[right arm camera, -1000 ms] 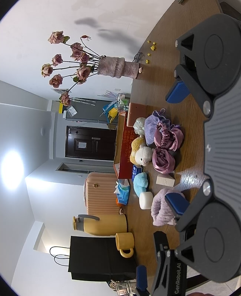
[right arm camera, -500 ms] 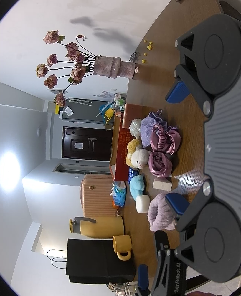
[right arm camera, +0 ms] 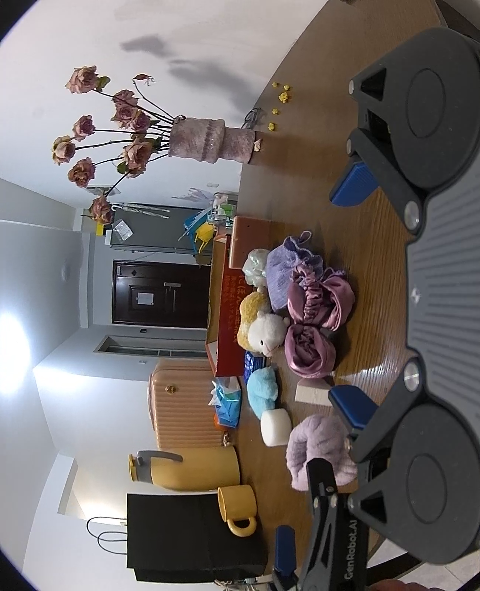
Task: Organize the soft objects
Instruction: 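Move the left gripper to the lilac fuzzy headband and close on it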
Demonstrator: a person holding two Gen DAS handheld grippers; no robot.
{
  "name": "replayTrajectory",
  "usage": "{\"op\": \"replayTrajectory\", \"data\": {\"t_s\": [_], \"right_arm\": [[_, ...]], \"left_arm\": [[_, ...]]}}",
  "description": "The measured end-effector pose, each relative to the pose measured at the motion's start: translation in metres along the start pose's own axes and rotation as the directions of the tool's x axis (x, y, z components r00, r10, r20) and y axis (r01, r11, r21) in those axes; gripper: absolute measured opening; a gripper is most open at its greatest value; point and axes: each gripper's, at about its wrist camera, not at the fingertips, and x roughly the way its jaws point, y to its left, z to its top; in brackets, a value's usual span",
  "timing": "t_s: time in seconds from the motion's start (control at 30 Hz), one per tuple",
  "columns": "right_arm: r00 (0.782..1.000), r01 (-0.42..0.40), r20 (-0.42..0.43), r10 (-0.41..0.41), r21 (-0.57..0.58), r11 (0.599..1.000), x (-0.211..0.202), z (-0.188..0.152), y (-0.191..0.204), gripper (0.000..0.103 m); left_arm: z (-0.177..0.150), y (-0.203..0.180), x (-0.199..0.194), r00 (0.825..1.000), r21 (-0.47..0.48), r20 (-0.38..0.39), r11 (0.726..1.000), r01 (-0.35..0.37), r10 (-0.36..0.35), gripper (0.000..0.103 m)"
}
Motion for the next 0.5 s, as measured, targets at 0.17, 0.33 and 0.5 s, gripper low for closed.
{"op": "replayTrajectory", "data": {"t_s": [0.17,0.33,0.5], "right_arm": [[1.0,0.001,-0.019,-0.001,0.005,1.0,0.011,0.0,-0.006,0.103],[0.999,0.003,-0.036,-0.003,0.013,1.0,0.022,-0.001,-0.012,0.103],[0.998,0.008,-0.057,-0.007,0.019,1.0,0.035,-0.002,-0.017,0.103]], "left_arm": [[0.001,-0.001,0.015,1.0,-0.003,-0.027,1.0,0.002,-0.002,0.103],[0.002,-0.005,0.03,0.999,0.0,-0.05,1.0,0.004,-0.004,0.103],[0.002,-0.009,0.047,0.997,0.006,-0.082,1.0,-0.001,0.002,0.103]]}}
